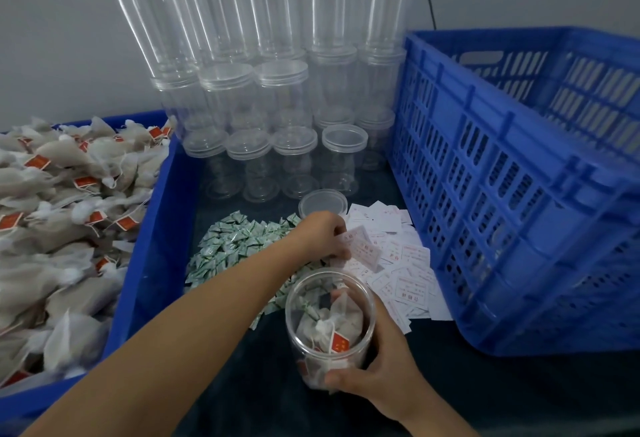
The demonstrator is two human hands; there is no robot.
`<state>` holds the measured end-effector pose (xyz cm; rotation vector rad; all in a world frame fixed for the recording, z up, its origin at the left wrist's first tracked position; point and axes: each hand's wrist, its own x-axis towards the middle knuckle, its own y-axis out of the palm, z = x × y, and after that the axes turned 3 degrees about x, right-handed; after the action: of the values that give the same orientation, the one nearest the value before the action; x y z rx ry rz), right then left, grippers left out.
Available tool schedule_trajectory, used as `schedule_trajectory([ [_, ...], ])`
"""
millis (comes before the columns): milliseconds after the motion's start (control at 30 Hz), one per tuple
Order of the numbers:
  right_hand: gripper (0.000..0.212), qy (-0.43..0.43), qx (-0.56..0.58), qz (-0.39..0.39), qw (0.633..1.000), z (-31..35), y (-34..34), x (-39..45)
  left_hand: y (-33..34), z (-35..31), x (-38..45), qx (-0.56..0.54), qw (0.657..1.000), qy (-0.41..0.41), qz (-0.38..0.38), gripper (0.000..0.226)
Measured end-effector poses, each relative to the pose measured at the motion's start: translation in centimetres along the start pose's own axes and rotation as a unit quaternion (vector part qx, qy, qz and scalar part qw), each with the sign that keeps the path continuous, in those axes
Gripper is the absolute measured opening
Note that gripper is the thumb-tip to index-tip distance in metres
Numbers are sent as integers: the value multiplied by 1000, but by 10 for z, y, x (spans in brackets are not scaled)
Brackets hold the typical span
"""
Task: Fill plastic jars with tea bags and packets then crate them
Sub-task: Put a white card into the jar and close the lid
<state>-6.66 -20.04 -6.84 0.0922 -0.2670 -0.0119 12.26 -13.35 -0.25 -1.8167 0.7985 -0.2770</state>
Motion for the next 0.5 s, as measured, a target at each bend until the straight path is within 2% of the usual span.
schedule_trajectory([
  [67, 89, 4, -12, 0, 1000, -2, -1, -1, -2, 1, 2, 5, 1000, -4, -3, 17],
  [233, 94, 4, -37, -3, 999, -7, -3, -2, -14, 4, -2, 3, 1000, -13, 9, 32],
  [367, 94, 2, -36, 6, 999, -7, -4, -2, -36, 4, -12, 22, 999, -15, 42, 24],
  [433, 93, 4, -37, 13, 999, -6, -6, 1, -51, 4, -21, 21, 999, -2, 43, 25],
  [500, 93, 12, -42, 17, 999, -1, -8, 6, -68, 2, -35, 4, 999, 21, 27, 17],
])
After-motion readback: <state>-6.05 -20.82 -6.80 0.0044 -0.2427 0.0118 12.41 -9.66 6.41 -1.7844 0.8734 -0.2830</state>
